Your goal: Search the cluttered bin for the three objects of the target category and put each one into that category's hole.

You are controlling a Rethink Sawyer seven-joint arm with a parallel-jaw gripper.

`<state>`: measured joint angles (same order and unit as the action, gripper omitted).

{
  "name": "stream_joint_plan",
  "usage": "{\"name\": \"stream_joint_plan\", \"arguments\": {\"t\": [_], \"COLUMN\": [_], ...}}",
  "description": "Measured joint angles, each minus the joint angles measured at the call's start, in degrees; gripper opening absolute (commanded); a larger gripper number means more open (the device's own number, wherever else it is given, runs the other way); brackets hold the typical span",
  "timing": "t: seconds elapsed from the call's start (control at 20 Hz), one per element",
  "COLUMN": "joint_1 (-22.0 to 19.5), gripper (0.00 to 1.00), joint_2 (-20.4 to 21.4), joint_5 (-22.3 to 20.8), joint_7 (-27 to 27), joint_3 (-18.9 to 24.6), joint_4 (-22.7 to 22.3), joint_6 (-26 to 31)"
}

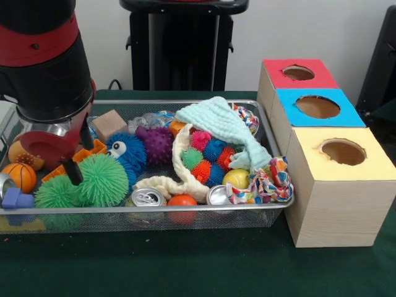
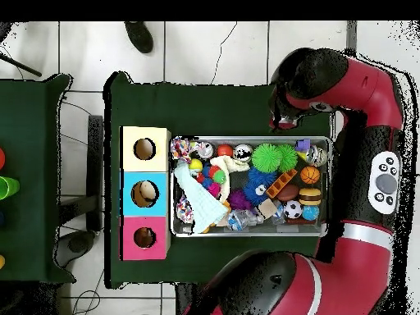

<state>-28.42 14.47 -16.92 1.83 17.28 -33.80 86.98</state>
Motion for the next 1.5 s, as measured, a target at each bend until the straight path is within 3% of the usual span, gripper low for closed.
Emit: {"name": "stream_joint_plan", "arguments": {"t": [0.65, 1.5], "joint_1": [-1.1, -1.3], "gripper": [1.00, 1.00], "joint_2": [-1.8, -1.8], "joint_5": [-1.7, -4.0], "joint_7": [0.0, 0.7], "joint_3": [1.1, 1.1], "joint_4": [4.0, 4.1], "joint_6": [2.2, 2.2]}}
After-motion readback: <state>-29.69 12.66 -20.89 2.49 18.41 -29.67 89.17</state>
